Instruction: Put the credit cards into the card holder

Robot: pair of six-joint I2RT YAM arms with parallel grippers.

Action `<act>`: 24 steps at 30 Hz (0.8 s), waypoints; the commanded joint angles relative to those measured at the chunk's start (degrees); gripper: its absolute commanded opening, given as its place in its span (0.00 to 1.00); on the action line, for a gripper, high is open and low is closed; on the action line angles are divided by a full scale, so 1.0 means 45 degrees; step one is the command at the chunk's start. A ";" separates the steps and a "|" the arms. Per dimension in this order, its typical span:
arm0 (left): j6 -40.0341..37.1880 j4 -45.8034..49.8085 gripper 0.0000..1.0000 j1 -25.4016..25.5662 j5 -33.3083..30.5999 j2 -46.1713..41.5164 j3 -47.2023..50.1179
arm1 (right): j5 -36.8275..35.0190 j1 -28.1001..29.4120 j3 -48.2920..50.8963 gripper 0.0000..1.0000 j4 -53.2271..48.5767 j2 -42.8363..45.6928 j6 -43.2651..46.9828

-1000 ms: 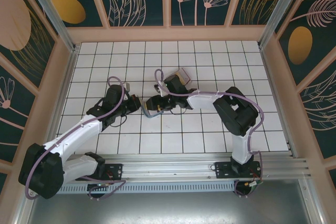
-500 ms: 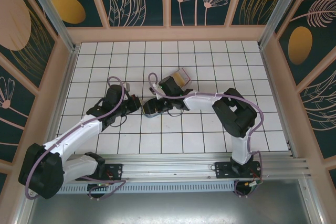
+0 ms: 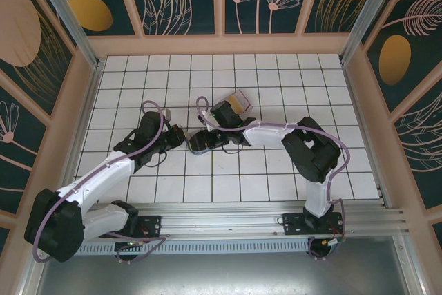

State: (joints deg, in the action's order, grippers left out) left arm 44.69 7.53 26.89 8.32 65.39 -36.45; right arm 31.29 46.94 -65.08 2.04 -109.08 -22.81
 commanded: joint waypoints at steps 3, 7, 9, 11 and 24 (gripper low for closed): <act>0.0089 -0.0148 0.00 -0.0034 -0.0154 0.0069 -0.0162 | -0.0056 0.0077 -0.0176 0.61 -0.0344 0.0051 0.0283; 0.0089 -0.0145 0.00 -0.0042 -0.0124 0.0098 -0.0180 | -0.0200 0.0080 -0.0259 0.61 -0.0394 -0.0013 0.0281; 0.0089 -0.0150 0.00 -0.0049 -0.0128 0.0099 -0.0177 | -0.0338 0.0077 -0.0304 0.61 -0.0449 -0.0025 0.0264; 0.0094 -0.0145 0.00 -0.0039 -0.0112 0.0079 -0.0182 | -0.0482 0.0077 -0.0324 0.61 -0.0464 -0.0009 0.0261; 0.0062 -0.0159 0.00 -0.0037 -0.0089 0.0158 -0.0241 | -0.1561 -0.0040 -0.0426 0.61 -0.0454 0.0018 -0.0174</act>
State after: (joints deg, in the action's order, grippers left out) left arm 44.69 7.51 26.89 8.34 65.69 -36.45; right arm 26.15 46.96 -65.32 0.56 -109.10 -22.98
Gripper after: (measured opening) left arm 0.071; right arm 0.612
